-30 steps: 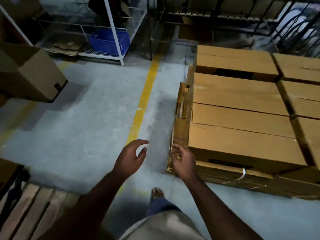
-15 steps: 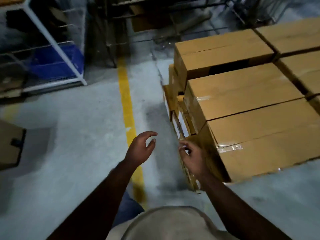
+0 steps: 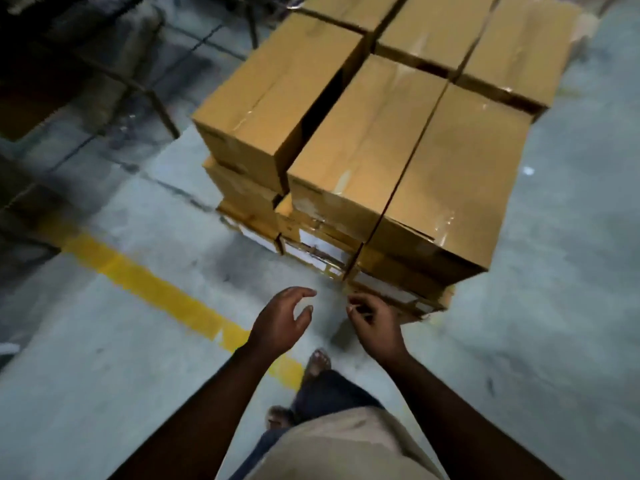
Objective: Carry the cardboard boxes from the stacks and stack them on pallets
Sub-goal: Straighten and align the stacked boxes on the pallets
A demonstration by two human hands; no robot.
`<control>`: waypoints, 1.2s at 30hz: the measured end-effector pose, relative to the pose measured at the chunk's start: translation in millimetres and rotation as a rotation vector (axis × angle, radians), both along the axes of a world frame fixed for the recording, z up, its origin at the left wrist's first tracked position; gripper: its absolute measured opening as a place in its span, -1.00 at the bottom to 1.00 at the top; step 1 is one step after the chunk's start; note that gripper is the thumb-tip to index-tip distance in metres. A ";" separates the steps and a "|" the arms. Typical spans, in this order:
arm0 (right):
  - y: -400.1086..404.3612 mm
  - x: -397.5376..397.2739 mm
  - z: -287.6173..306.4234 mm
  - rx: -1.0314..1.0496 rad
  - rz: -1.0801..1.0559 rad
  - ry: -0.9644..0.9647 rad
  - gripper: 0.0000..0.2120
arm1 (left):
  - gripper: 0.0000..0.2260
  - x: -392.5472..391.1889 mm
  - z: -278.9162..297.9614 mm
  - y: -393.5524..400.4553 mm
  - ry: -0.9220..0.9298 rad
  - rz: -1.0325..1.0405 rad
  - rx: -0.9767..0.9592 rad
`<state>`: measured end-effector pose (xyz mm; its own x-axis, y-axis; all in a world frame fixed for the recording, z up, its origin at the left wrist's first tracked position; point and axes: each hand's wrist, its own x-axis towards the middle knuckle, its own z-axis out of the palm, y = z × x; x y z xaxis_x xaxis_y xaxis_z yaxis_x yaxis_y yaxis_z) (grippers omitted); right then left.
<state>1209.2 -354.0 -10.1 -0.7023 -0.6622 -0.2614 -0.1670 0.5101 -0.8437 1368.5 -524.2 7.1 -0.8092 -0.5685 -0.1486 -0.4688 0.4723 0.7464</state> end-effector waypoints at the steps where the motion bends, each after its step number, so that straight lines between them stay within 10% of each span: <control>1: -1.4 2.1 -8.4 0.013 -0.029 0.003 -0.76 | -0.73 -4.6 -6.0 -7.4 -0.004 -0.036 -0.006; 16: -44.5 67.0 -113.0 -0.029 -0.560 0.040 -0.61 | -0.76 5.4 -129.4 -101.2 -0.049 -0.390 0.014; 36: -13.5 -34.3 -494.8 -0.275 -1.171 -0.085 -0.44 | -0.55 -122.1 -498.5 -42.5 0.010 -0.317 0.018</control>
